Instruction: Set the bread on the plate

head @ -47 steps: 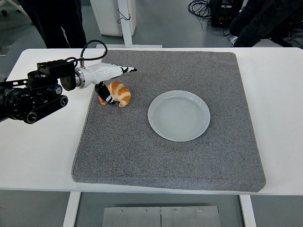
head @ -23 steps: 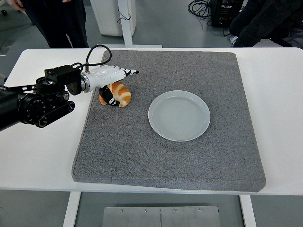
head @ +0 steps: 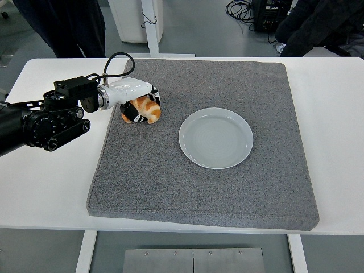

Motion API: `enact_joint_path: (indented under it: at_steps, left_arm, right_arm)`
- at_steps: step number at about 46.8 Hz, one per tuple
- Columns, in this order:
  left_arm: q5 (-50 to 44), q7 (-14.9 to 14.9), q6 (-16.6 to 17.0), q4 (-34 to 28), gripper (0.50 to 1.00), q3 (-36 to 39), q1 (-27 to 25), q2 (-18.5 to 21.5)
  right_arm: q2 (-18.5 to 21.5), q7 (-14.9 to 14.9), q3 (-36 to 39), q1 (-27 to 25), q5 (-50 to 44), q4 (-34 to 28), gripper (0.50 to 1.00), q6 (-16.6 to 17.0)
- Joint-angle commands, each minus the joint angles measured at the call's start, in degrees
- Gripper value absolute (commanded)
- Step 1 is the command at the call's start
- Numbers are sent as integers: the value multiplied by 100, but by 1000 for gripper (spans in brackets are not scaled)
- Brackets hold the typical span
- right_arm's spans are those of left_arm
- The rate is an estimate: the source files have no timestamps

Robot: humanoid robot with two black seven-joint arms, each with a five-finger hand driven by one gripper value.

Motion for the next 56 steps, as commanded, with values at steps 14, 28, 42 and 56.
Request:
enact_joint_path:
  at_steps: [14,28,42,56]
  left_arm:
    - [-250,-20,-267,-1,500,-14,-1163,195]
    - [-417,-37,-891,-36,500,-32,-2437,512]
    - [-435,-29,-980,-63,500,-14,-2526,485]
    - [-443,51,-953,95,500,-6,-2535,-577]
  right_arm:
    - [0,0,0,2,0,0,1000,0]
    - [0,0,0,2,0,0,1000,0]
    - [0,0,0,2,0,0,1000,0]
    - [0,0,9,2,0,9,1000,0]
